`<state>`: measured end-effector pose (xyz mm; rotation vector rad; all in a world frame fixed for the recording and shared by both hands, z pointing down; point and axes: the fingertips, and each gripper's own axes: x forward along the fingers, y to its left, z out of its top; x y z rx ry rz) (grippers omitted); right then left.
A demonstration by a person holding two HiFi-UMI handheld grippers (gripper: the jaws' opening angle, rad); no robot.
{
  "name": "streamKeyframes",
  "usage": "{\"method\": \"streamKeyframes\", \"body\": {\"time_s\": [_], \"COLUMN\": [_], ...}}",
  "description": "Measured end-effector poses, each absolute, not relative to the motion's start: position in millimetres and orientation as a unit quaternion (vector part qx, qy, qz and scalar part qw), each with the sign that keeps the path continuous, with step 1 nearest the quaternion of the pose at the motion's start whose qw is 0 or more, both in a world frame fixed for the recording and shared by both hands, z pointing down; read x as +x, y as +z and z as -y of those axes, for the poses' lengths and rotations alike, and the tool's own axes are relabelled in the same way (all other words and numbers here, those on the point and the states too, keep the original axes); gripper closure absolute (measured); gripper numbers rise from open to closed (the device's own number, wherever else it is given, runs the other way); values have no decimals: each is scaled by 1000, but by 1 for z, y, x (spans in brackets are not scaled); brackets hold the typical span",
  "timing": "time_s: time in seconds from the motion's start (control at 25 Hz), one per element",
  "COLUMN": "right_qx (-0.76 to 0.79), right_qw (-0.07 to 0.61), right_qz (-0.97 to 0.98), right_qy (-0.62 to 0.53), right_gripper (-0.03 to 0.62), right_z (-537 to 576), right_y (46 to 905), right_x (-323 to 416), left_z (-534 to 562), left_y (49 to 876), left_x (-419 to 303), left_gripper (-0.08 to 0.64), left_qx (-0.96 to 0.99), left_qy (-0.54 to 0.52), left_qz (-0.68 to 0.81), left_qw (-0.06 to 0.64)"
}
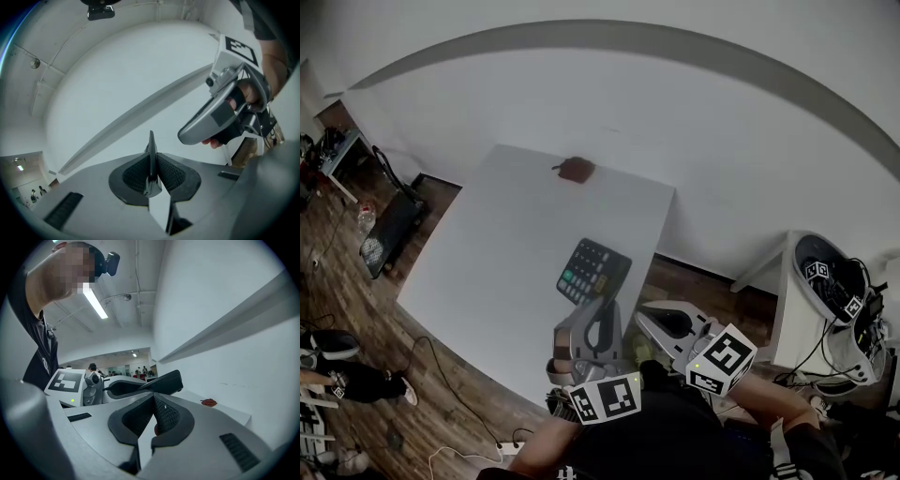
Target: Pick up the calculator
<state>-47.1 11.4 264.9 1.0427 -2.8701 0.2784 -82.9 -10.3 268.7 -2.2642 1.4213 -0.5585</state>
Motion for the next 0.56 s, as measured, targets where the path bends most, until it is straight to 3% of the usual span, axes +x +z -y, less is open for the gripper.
{"method": "streamKeyframes", "body": {"time_s": [0.56], "right_qx": [346], "right_qw": [46], "right_qz": [933], "right_qy": [84], "right_gripper": [580], "right_z": [-18], "right_y": [261], "right_x": [-50], "left_z": [3], "left_y": [266], "left_x": [-86], "left_gripper": [512], "left_qx": [-814], "left_qy": [-190], "left_qz": [-512], "left_qw": [199]}}
